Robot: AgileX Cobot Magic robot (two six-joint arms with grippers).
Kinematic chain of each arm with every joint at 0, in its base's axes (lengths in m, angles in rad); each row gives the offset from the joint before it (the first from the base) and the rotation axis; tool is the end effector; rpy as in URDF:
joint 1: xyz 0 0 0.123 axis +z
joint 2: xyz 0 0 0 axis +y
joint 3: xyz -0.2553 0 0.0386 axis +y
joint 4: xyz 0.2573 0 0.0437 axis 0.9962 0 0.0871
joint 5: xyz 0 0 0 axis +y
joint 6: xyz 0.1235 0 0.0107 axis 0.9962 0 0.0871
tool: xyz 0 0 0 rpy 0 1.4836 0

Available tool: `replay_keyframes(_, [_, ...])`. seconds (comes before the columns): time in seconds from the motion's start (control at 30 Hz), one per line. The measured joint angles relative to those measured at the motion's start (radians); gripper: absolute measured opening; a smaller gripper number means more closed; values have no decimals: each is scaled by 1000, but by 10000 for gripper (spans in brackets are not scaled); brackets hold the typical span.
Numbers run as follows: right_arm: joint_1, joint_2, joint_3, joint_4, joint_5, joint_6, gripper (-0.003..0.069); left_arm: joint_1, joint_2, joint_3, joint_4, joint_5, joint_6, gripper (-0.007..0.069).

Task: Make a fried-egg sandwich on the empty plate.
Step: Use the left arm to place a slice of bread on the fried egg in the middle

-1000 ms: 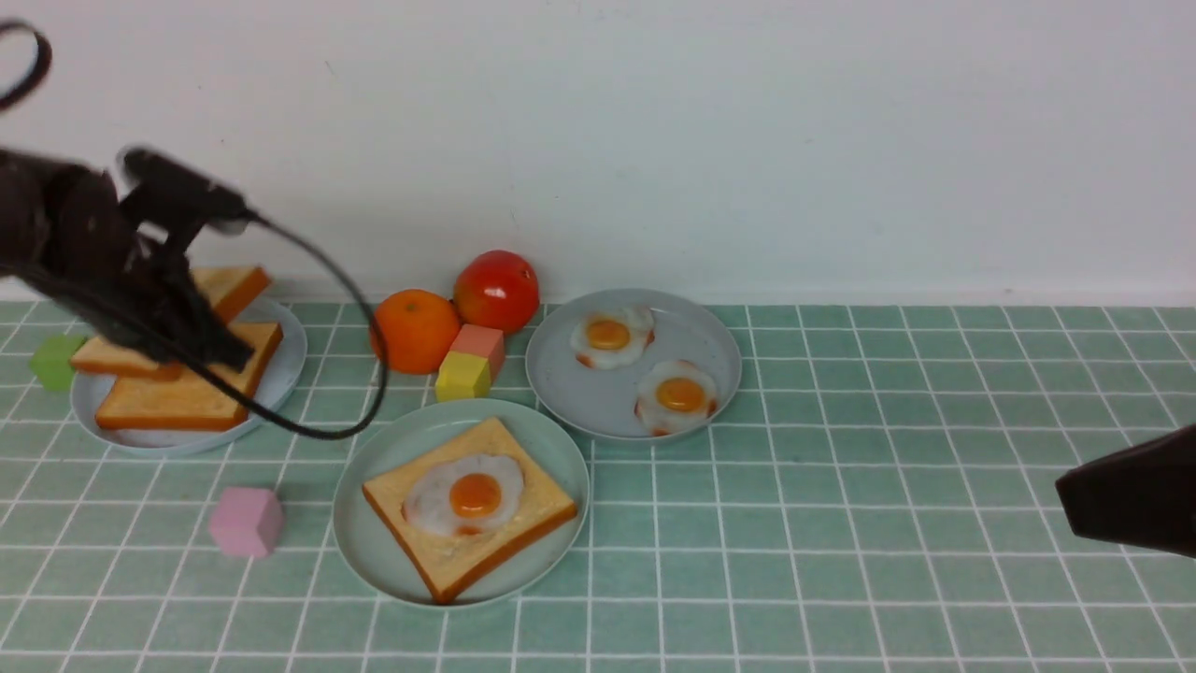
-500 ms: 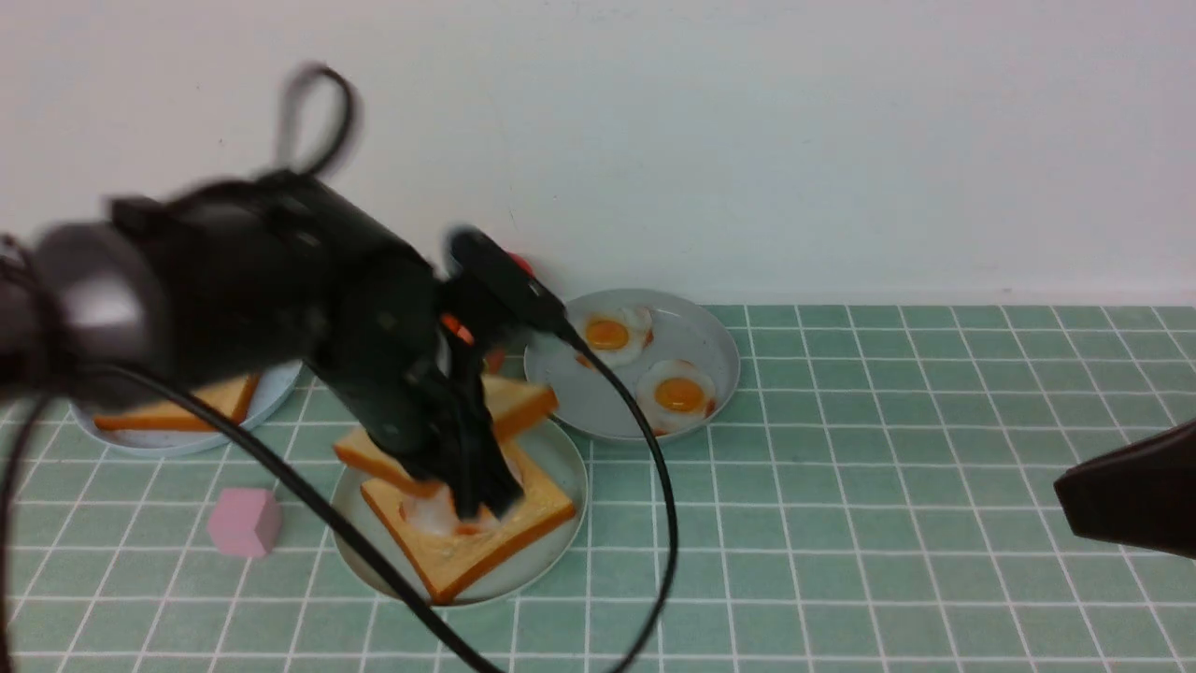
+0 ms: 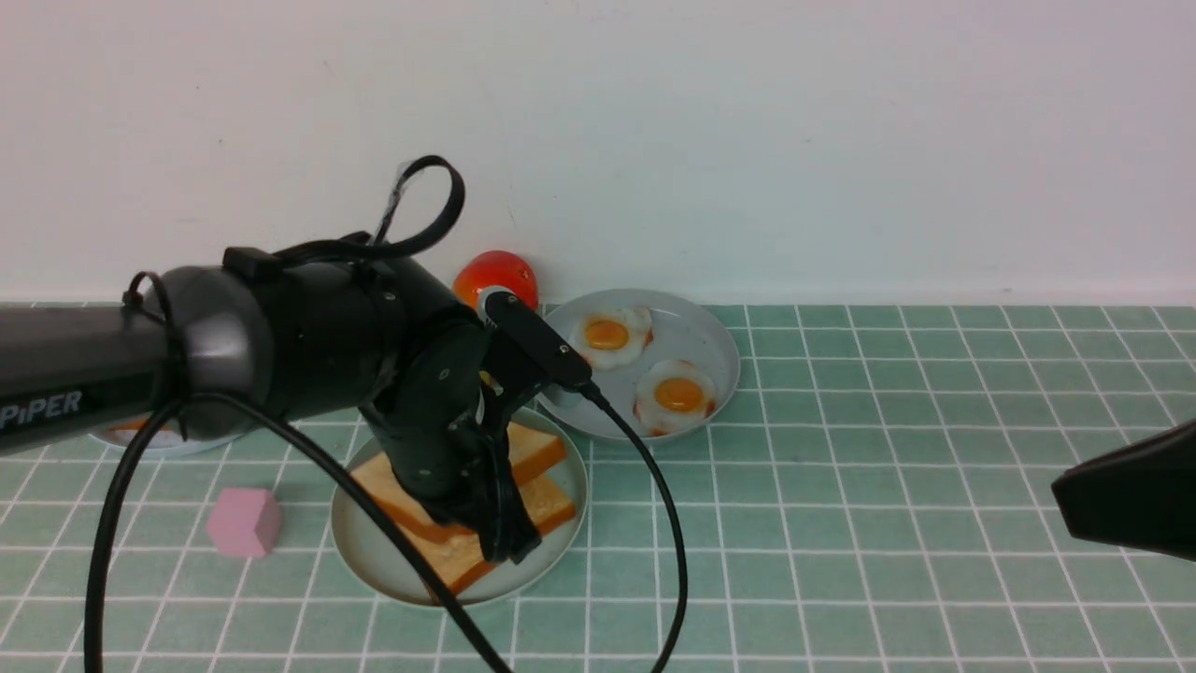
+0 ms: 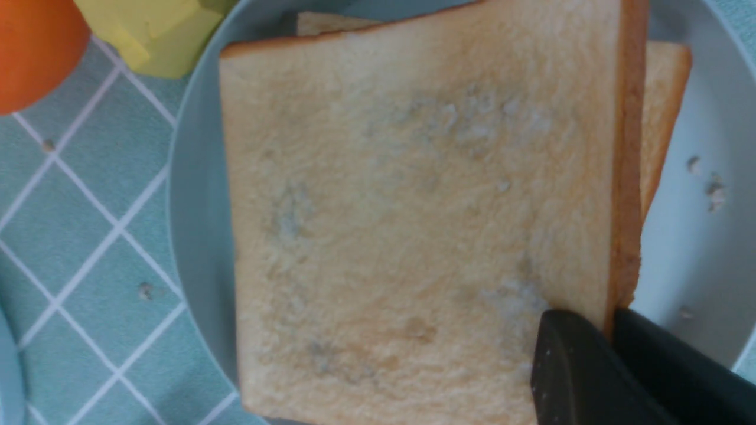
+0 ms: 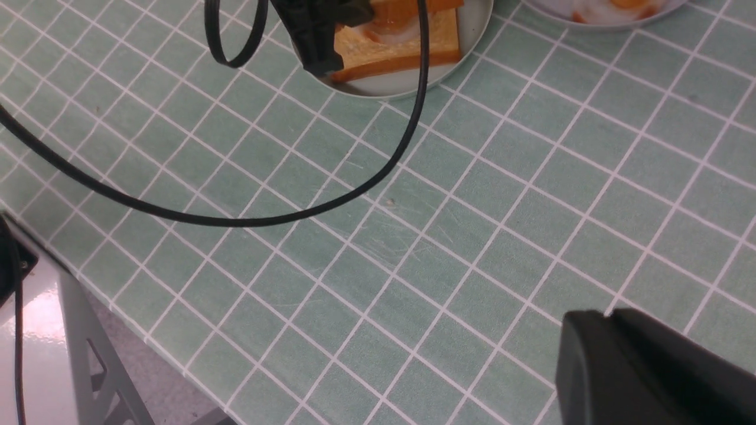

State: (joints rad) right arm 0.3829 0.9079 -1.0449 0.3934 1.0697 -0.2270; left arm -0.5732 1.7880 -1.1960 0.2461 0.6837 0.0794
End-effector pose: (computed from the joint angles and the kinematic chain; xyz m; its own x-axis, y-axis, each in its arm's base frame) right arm 0.1723 0.1143 0.3417 -0.6553 -0.2946 -0.6956 -0.5866 0.7786 0.2229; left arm 0.3279 -0.1889 0.1437 -0.6159 0.7132 -0.3346 0.6760 0.6966 0.2405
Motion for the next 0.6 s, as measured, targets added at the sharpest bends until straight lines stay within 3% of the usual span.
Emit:
replay_keyframes(0.3, [0,0,0,3,0,-2,66,0,0,0,-25,2,0,88])
replay_keyframes(0.6, [0,0,0,3,0,-3,75,0,-6,0,-43,62,-9,227])
